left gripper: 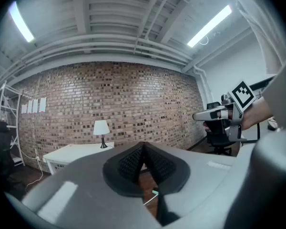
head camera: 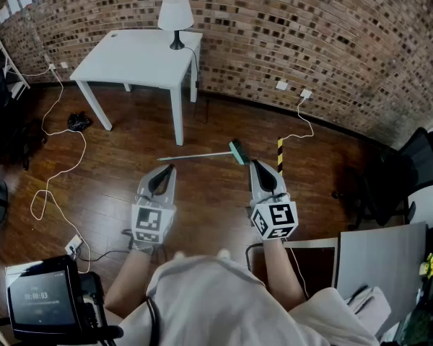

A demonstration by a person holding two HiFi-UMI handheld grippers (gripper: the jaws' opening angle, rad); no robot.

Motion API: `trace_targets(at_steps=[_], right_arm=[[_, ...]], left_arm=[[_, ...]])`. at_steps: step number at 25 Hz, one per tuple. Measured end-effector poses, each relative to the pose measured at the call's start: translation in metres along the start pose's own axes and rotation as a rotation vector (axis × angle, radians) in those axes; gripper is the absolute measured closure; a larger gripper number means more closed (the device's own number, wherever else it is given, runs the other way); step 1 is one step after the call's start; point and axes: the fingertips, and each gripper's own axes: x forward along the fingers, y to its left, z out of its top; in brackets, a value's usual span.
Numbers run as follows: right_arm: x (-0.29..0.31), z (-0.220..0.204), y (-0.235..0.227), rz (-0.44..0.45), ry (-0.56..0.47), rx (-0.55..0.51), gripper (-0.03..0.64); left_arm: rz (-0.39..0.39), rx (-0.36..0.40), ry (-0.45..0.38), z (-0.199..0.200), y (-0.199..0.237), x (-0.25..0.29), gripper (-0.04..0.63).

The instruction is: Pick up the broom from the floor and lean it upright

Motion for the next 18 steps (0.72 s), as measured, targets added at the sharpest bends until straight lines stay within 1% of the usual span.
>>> trace_targets(at_steps=[5, 8, 12, 15, 18], right_arm=[[0.011, -0.008, 0.022, -0.011, 0.018, 0.003, 0.603], [0.021, -0.011, 0.034, -0.027, 0.025, 0.002, 0.603], [0.035, -0.015, 0.046, -0.06, 0.027, 0.009, 0.603], [0.048, -0.017, 0.047, -0.058, 0.032, 0.008, 0.603], [0.063, -0.021, 0.035, -0.055, 0.037, 0.006, 0.603]], left_arm=[[0.026, -0.014, 0.002, -0.007, 0.03, -0.008, 0.595], [0.008, -0.004, 0.006, -0.013, 0.044, -0.009, 0.594], [-0.021, -0.013, 0.024, -0.025, 0.064, -0.009, 0.595], [-0.023, -0.021, 0.031, -0.031, 0.075, -0.001, 0.594], [-0.029, -0.035, 0.034, -0.035, 0.077, 0.017, 0.594]])
